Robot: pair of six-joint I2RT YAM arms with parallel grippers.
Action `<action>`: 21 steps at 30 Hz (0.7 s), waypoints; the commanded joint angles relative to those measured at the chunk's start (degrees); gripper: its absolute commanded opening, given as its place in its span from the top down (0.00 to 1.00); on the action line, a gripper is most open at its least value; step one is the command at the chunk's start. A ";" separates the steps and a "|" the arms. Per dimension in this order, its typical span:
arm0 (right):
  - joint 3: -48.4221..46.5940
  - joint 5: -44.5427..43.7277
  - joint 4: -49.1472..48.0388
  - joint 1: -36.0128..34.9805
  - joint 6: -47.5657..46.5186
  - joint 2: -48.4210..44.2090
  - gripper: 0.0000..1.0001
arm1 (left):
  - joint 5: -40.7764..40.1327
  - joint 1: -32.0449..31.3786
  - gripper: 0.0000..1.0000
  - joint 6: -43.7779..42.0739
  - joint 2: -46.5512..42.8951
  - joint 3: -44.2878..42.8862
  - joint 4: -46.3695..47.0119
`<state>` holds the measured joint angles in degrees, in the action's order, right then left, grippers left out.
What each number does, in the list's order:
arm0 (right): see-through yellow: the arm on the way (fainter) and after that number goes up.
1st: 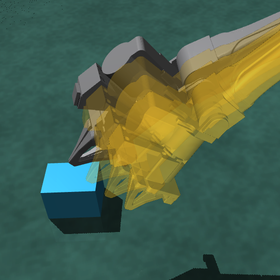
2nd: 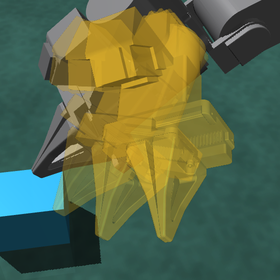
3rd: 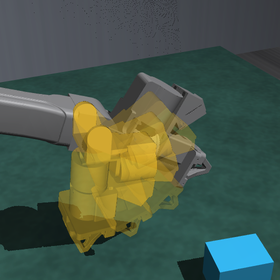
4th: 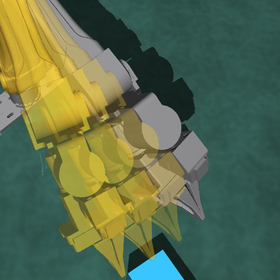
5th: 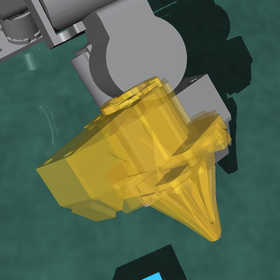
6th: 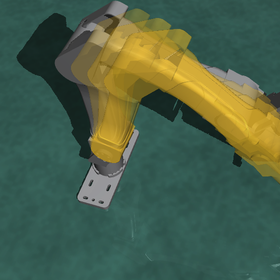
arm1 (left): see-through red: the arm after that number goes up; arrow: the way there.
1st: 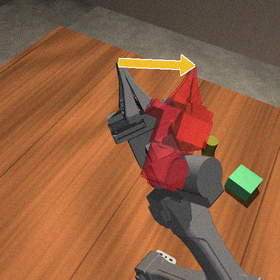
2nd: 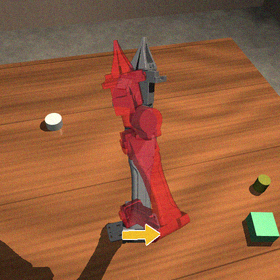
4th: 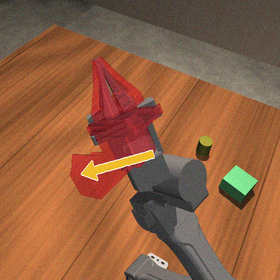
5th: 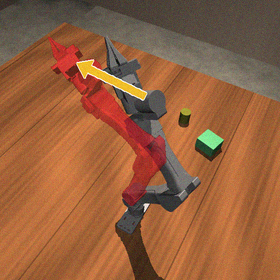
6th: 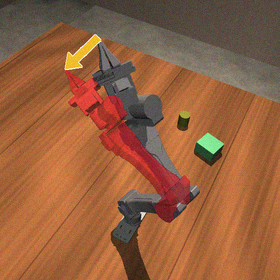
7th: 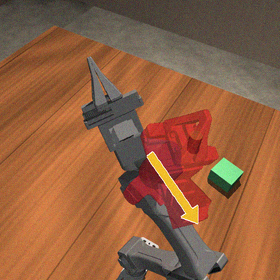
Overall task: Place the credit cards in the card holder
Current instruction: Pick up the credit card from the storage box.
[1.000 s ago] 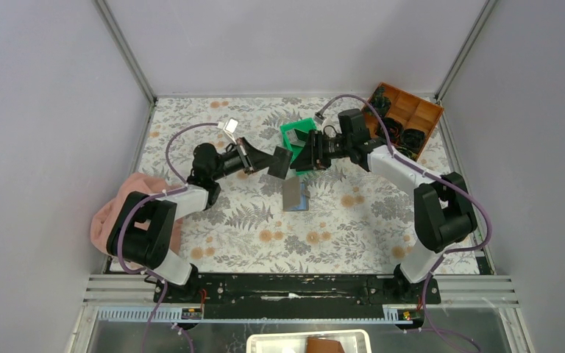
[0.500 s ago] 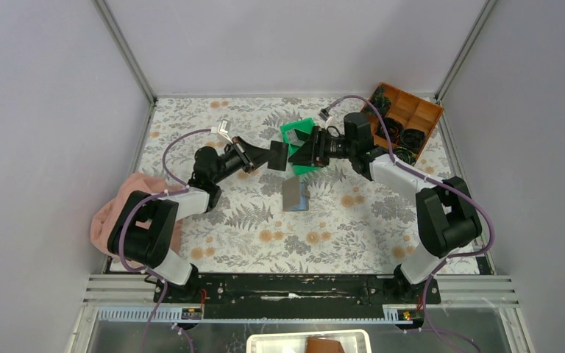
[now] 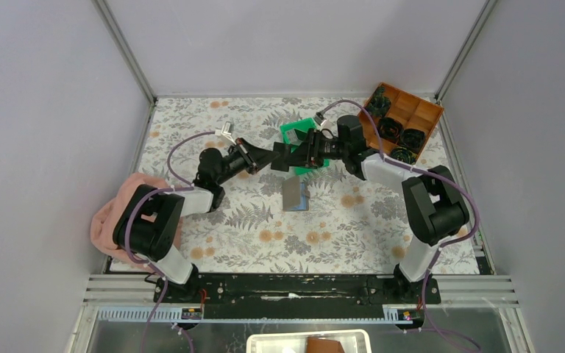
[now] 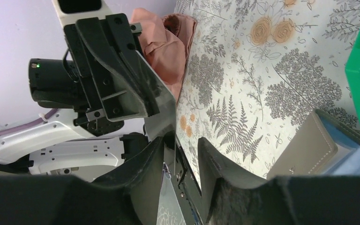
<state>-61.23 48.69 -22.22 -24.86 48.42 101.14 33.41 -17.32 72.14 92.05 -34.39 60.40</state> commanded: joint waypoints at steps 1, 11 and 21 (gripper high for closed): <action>-3.27 0.87 -5.97 -0.83 2.39 0.80 0.63 | -0.17 -0.87 1.00 1.10 1.16 -1.20 5.30; -3.03 1.39 -4.63 -1.24 2.70 0.08 1.00 | 0.37 -0.53 0.68 0.81 1.39 0.44 4.27; -4.71 -10.57 26.08 -2.09 -16.23 -10.57 1.00 | -4.86 0.52 0.48 -12.66 -5.59 3.23 -16.52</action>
<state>-62.59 44.45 -9.39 -25.87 42.04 96.66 30.98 -16.86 67.00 88.99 -31.81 52.14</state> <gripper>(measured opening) 0.017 0.521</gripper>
